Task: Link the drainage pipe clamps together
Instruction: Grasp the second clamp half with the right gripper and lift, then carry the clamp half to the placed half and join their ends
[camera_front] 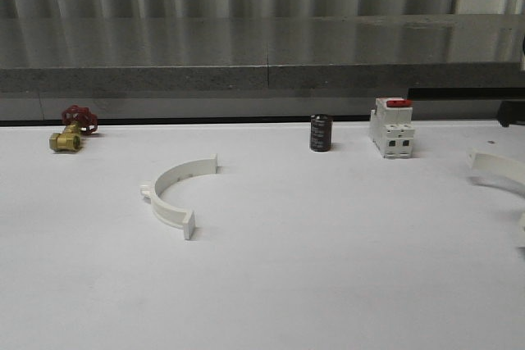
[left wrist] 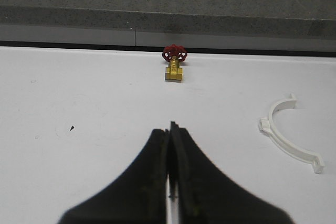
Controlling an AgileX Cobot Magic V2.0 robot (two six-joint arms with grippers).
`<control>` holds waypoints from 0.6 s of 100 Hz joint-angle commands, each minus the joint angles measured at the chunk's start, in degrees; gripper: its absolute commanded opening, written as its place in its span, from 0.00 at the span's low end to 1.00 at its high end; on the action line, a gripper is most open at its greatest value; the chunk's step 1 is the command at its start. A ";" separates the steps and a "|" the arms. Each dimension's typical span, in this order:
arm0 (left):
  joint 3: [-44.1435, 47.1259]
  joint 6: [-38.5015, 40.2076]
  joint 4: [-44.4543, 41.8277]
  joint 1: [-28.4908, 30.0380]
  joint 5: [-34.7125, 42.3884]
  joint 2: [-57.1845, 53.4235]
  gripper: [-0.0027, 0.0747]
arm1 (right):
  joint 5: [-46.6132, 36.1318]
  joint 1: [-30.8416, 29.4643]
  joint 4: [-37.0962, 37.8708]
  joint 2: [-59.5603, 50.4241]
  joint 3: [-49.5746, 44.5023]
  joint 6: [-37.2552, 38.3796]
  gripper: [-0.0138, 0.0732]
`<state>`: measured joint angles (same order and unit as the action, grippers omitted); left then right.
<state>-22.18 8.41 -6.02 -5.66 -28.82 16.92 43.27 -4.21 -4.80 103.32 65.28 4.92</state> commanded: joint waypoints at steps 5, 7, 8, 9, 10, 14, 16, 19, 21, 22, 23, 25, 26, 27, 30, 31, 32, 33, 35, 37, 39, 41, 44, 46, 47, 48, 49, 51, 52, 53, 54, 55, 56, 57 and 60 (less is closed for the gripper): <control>-1.58 0.18 0.39 0.03 4.35 0.43 0.01 | 1.56 2.73 -0.65 -6.80 1.93 5.60 0.24; -1.58 0.18 0.39 0.03 4.35 0.43 0.01 | 1.97 3.32 -0.65 -7.22 2.19 6.60 0.24; -1.58 0.18 0.39 0.03 4.35 0.43 0.01 | 2.40 3.73 -0.65 -7.35 2.27 7.19 0.24; -1.58 0.18 0.39 0.03 4.35 0.43 0.01 | 2.61 3.93 -0.65 -7.47 2.44 7.45 0.24; -1.58 0.18 0.39 0.03 4.35 0.43 0.01 | 2.97 4.15 -0.65 -7.62 2.52 7.69 0.24; -1.58 0.18 0.39 0.03 4.35 0.43 0.01 | 4.00 5.49 -0.65 -8.12 3.13 8.82 0.24; -1.58 0.18 0.39 0.03 4.35 0.43 0.01 | 4.69 6.22 -0.65 -8.12 3.47 9.19 0.24; -1.58 0.18 0.39 0.03 4.35 0.43 0.01 | 5.92 7.21 -0.65 -8.18 4.07 9.57 0.24; -1.58 0.18 0.39 0.03 4.35 0.43 0.01 | 6.64 8.24 -0.65 -8.18 4.67 10.01 0.24; -1.58 0.18 0.39 0.03 4.35 0.43 0.01 | 6.85 8.51 -0.65 -8.18 4.67 10.16 0.24; -1.58 0.18 0.39 0.03 4.35 0.43 0.01 | 7.07 8.77 -0.65 -8.18 4.97 10.32 0.24; -1.58 0.18 0.39 0.03 4.35 0.43 0.01 | 7.60 9.55 -0.65 -8.18 5.37 10.83 0.24; -1.58 0.18 0.39 0.03 4.35 0.43 0.01 | 7.87 9.82 -0.65 -8.18 5.49 11.03 0.24; -1.58 0.18 0.39 0.03 4.35 0.43 0.01 | 8.11 10.33 -0.65 -8.18 5.75 11.39 0.24; -1.58 0.18 0.39 0.03 4.35 0.43 0.01 | 8.40 11.40 -0.65 -8.18 6.28 12.05 0.24; -1.58 0.18 0.39 0.03 4.35 0.43 0.01 | 8.51 11.67 -0.65 -8.18 6.40 12.16 0.24; -1.58 0.18 0.39 0.03 4.35 0.43 0.01 | 8.54 12.22 -0.65 -8.18 6.66 12.46 0.24; -1.58 0.18 0.39 0.03 4.35 0.43 0.01 | 8.53 12.76 -0.65 -8.18 6.87 12.77 0.24; -1.58 0.18 0.39 0.03 4.35 0.43 0.01 | 8.53 13.28 -0.65 -8.18 7.10 13.15 0.24; -1.58 0.18 0.39 0.03 4.35 0.43 0.01 | 8.63 14.04 -0.65 -8.18 7.40 13.79 0.24; -1.58 0.18 0.39 0.03 4.35 0.43 0.01 | 8.67 14.77 -0.65 -8.09 7.70 14.47 0.24; -1.58 0.18 0.39 0.03 4.35 0.43 0.01 | 8.81 15.51 -0.65 -8.00 8.02 15.15 0.24; -1.58 0.18 0.39 0.03 4.35 0.43 0.01 | 8.94 16.52 -0.65 -7.73 8.42 16.13 0.24; -1.58 0.18 0.39 0.03 4.35 0.43 0.01 | 8.94 17.25 -0.65 -7.54 8.64 16.86 0.24; -1.58 0.18 0.39 0.03 4.35 0.43 0.01 | 8.94 17.46 -0.65 -7.40 8.70 17.05 0.24; -1.58 0.18 0.39 0.03 4.35 0.43 0.01 | 8.94 17.88 -0.78 -7.32 8.84 17.45 0.24; -1.58 0.18 0.39 0.03 4.35 0.43 0.01 | 8.89 18.06 -0.90 -7.14 8.92 17.67 0.24; -1.58 0.18 0.39 0.03 4.35 0.43 0.01 | 8.95 18.56 -0.95 -6.89 9.21 18.34 0.24; -1.58 0.18 0.39 0.03 4.35 0.43 0.01 | 8.95 18.72 -0.95 -6.62 9.33 18.55 0.24; -1.58 0.18 0.39 0.03 4.35 0.43 0.01 | 8.95 19.07 -0.95 -6.50 9.59 18.99 0.24; -1.58 0.18 0.39 0.03 4.35 0.43 0.01 | 8.95 19.24 -0.95 -6.23 9.72 19.25 0.24; -1.58 0.18 0.39 0.03 4.35 0.43 0.01 | 8.95 19.62 -0.95 -6.08 10.02 19.72 0.24; -1.58 0.18 0.39 0.03 4.35 0.43 0.01 | 8.95 19.81 -0.86 -5.71 10.20 19.99 0.24; -1.58 0.18 0.39 0.03 4.35 0.43 0.01 | 8.95 20.19 -0.85 -5.55 10.39 20.50 0.24; -1.58 0.18 0.39 0.03 4.35 0.43 0.01 | 8.95 21.00 -0.34 -4.85 11.42 21.82 0.24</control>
<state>-22.18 8.41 -6.02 -5.66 -28.82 16.92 52.82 14.74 -5.27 99.12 73.28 23.13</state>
